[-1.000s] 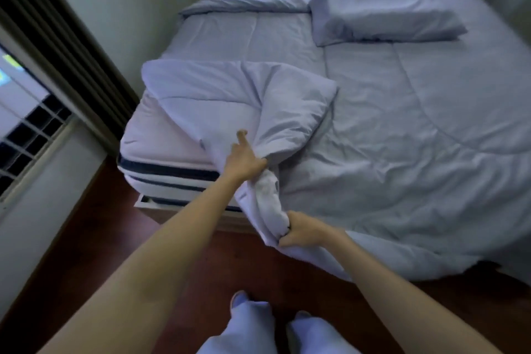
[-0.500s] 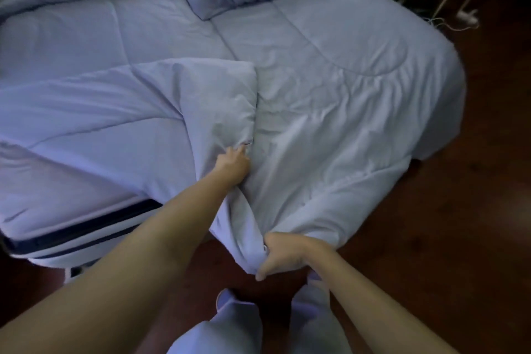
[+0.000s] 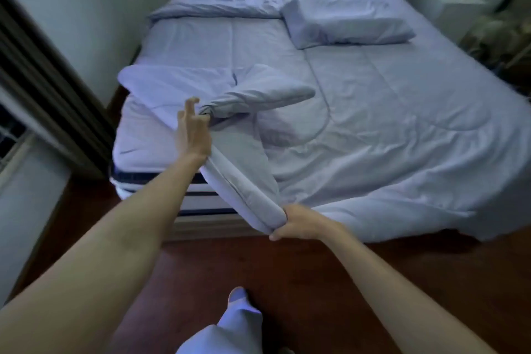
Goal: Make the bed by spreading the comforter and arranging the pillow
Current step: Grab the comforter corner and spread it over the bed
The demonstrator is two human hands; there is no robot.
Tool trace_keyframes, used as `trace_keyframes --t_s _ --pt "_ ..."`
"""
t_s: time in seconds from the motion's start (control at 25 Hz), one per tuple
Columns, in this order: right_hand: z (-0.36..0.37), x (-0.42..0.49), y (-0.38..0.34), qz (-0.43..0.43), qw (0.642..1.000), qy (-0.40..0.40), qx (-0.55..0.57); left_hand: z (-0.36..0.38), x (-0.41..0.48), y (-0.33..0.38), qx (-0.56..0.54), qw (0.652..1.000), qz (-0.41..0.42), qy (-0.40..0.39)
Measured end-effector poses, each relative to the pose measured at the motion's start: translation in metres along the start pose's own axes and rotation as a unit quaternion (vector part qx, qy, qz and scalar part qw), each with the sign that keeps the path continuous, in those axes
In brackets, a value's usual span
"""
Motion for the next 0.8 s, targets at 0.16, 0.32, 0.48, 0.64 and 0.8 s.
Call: trace_keyframes --t_s 0.16,0.32,0.48,0.64,0.8 --pt "0.013 -0.025 -0.033 -0.090 0.989 -0.001 -0.115 -0.048 -0.067 -0.059 0.129 0.987 0.028 -0.091" --pt "0.051 -0.041 -0.035 -0.146 0.964 -0.022 -0.223 -0.093 -0.158 -0.104 0.275 0.943 -0.155 -0.107" --pt "0.090 -0.044 -0.028 -0.165 0.938 -0.015 -0.306 -0.117 -0.256 -0.145 0.240 0.895 -0.347 -0.141" --pt "0.119 -0.035 -0.011 -0.173 0.912 -0.028 -0.370 -0.095 -0.330 -0.160 0.202 0.850 -0.438 -0.212" --pt "0.131 -0.033 0.013 -0.158 0.925 -0.033 -0.345 -0.094 -0.371 -0.172 0.097 0.797 -0.564 -0.196"
Point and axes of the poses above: each hand's wrist, its own x-axis towards the middle knuckle, its own z-axis out of the palm, y = z × x, the point moved 6 cm from there along x, towards the middle knuckle, and after that the axes turned 4 degrees about -x, right-handed, at the moved point
